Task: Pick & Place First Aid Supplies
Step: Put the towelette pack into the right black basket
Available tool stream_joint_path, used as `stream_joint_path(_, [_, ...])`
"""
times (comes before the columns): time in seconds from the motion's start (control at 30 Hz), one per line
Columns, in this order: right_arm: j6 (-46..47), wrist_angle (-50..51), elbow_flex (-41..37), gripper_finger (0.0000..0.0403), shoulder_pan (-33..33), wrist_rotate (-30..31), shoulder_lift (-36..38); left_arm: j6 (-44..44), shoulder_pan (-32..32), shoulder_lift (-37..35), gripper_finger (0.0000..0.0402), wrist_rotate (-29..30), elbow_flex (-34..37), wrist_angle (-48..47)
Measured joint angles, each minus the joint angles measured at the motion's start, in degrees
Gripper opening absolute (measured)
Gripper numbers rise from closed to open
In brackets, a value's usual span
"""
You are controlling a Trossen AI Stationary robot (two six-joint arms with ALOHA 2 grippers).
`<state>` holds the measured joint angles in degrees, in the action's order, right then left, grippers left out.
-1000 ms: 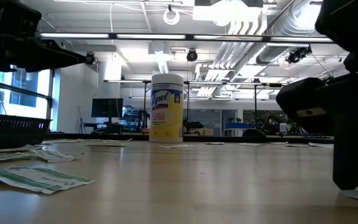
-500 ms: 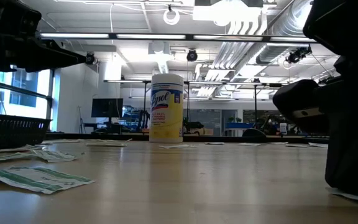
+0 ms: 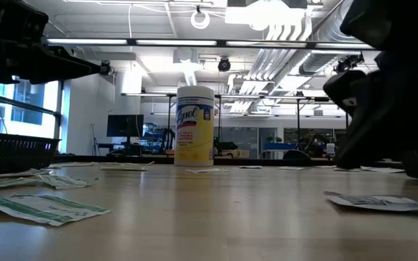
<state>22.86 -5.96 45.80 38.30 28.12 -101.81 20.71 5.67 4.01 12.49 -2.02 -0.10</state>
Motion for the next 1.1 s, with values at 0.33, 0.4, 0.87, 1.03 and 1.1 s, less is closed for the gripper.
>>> stream_joint_path(0.33, [4.2,2.2,0.1,0.0082,0.1,-4.9,0.7,0.0,0.0,0.0,0.0206,0.0,0.0,0.0])
stream_joint_path(0.4, [5.5,4.2,0.1,0.0097,0.1,-6.1,0.7,0.0,0.0,0.0,0.0206,0.0,0.0,0.0])
stream_joint_path(0.87, [-0.9,3.5,0.2,0.0111,6.3,-4.0,0.9,0.0,0.0,0.0,0.0206,0.0,0.0,0.0])
stream_joint_path(1.03, [-2.3,3.4,0.2,0.0111,5.9,-4.1,0.9,0.0,0.0,0.0,0.0206,0.0,0.0,0.0])
stream_joint_path(1.1, [-2.4,3.8,0.2,0.0110,5.9,-3.6,0.9,0.0,0.0,0.0,0.0206,0.0,0.0,0.0])
